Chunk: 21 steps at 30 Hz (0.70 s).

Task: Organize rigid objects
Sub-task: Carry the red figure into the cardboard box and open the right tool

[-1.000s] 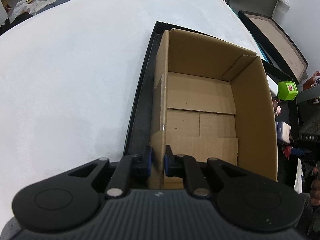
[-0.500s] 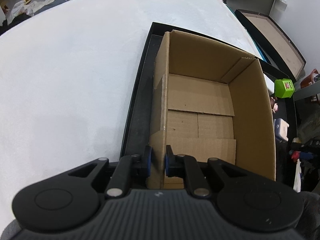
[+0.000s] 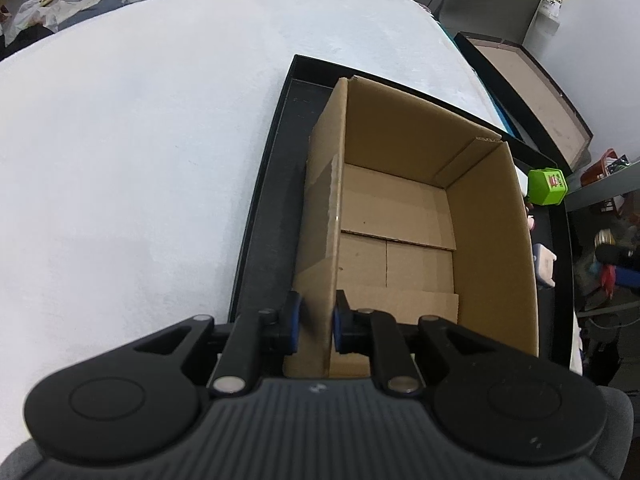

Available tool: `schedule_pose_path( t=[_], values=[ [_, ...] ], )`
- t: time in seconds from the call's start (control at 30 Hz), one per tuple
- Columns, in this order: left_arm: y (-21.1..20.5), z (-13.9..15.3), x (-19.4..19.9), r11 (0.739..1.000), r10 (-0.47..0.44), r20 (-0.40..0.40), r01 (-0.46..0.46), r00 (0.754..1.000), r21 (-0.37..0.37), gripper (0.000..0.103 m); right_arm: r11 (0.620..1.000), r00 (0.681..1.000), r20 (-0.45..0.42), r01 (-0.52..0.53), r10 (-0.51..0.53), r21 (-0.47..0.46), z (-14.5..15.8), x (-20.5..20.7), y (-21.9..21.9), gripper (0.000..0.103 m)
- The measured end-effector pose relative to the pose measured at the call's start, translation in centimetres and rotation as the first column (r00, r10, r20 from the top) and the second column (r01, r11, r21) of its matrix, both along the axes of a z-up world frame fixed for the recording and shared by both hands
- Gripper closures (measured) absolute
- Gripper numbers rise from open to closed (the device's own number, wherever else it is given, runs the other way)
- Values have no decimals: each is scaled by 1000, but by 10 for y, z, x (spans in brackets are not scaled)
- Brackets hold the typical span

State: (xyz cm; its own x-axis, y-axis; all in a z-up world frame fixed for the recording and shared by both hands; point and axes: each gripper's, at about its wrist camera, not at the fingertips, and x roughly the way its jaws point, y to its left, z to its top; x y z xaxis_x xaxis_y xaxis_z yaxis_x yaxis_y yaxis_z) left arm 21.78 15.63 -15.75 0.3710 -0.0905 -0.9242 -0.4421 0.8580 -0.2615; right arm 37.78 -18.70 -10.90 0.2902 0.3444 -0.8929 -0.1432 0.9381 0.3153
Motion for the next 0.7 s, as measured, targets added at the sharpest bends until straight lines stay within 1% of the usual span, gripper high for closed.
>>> schedule_pose_path(
  t=[0.17, 0.27, 0.37, 0.47, 0.7],
  values=[
    [2, 0, -2, 1000, 9, 12, -9, 1000, 2, 88, 997, 997, 22, -71, 71, 18, 17, -7, 33, 67],
    [3, -1, -4, 1000, 13, 19, -13, 1000, -8, 88, 991, 991, 36, -129, 129, 14, 22, -12, 56, 67],
    [4, -2, -5, 1000, 8, 24, -8, 1000, -9, 88, 984, 984, 37, -174, 174, 21, 22, -17, 76, 66],
    [4, -2, -5, 1000, 2, 29, -2, 1000, -11, 88, 975, 975, 25, -220, 220, 5, 17, -21, 99, 66],
    [6, -1, -7, 1000, 10, 41, -10, 999, -19, 87, 959, 958, 42, -284, 284, 7, 19, -24, 143, 66]
  ],
)
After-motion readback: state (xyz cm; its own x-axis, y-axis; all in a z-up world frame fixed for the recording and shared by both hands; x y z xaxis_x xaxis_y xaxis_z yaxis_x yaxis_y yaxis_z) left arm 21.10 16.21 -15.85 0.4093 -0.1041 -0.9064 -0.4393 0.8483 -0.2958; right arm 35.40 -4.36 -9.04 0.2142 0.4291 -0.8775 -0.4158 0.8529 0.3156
